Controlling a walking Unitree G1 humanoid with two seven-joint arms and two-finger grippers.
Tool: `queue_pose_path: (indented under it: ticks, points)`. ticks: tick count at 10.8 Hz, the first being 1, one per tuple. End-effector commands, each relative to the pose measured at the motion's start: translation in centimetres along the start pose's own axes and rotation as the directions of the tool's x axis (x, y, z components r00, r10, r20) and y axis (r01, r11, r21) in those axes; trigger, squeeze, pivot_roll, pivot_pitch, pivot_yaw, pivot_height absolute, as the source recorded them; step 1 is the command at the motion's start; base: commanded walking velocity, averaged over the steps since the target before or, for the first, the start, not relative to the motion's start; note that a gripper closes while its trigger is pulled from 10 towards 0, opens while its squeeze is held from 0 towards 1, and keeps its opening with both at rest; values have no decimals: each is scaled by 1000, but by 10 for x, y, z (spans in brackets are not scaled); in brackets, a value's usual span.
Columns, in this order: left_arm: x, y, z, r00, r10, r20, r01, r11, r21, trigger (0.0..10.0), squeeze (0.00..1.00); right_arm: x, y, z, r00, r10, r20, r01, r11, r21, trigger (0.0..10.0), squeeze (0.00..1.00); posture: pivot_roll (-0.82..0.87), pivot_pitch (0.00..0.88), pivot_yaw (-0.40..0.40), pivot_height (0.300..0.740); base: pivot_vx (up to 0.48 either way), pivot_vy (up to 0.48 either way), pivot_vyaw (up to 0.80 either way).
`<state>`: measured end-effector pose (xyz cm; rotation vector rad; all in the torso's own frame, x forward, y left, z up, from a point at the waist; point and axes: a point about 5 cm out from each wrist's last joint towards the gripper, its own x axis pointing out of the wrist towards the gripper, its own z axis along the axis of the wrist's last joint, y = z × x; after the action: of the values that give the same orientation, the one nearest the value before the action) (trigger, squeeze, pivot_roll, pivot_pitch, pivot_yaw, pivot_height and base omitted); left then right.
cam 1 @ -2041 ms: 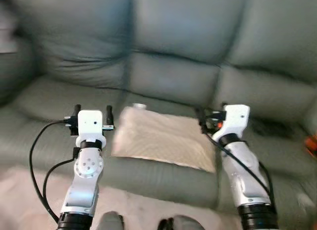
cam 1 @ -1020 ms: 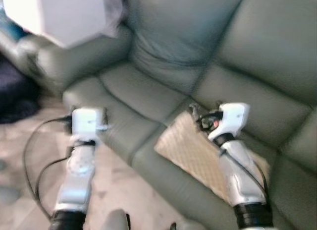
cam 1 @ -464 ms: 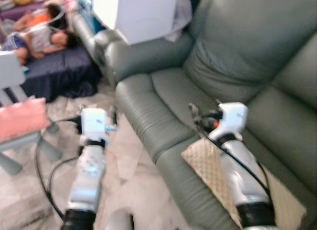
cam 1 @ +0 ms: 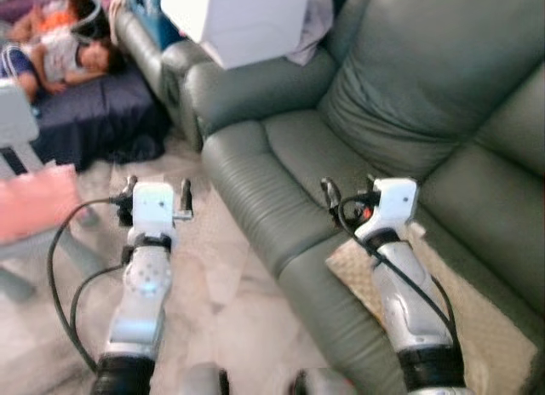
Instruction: Move the pillow to the sofa
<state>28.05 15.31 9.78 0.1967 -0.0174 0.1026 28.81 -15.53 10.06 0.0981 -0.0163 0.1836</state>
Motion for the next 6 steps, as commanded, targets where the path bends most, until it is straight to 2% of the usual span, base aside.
queue_pose_path:
  ticks: [1, 4, 5, 6]
  points:
    - [0, 4, 0, 1000, 9, 0, -9, 1000, 26, 10000, 0, 2, 1, 6, 1000, 4, 26, -4, 1000, 0, 10000, 0, -39, 54, -68, 740, 0, 480, 731]
    - [2, 3, 0, 1000, 9, 2, -9, 999, 30, 10000, 0, 1, 3, 5, 1000, 8, 26, -8, 1000, 0, 10000, 0, -42, 58, -68, 740, 0, 480, 710]
    - [2, 3, 0, 1000, 12, 1, -12, 999, 32, 10000, 0, 1, 3, 5, 1000, 10, 27, -10, 1000, 0, 10000, 0, -43, 59, -68, 740, 0, 480, 456]
    - [2, 3, 0, 1000, 14, 2, -14, 999, 35, 10000, 0, 1, 3, 5, 1000, 12, 27, -12, 1000, -1, 10000, 0, -41, 59, -67, 740, 0, 480, 0]
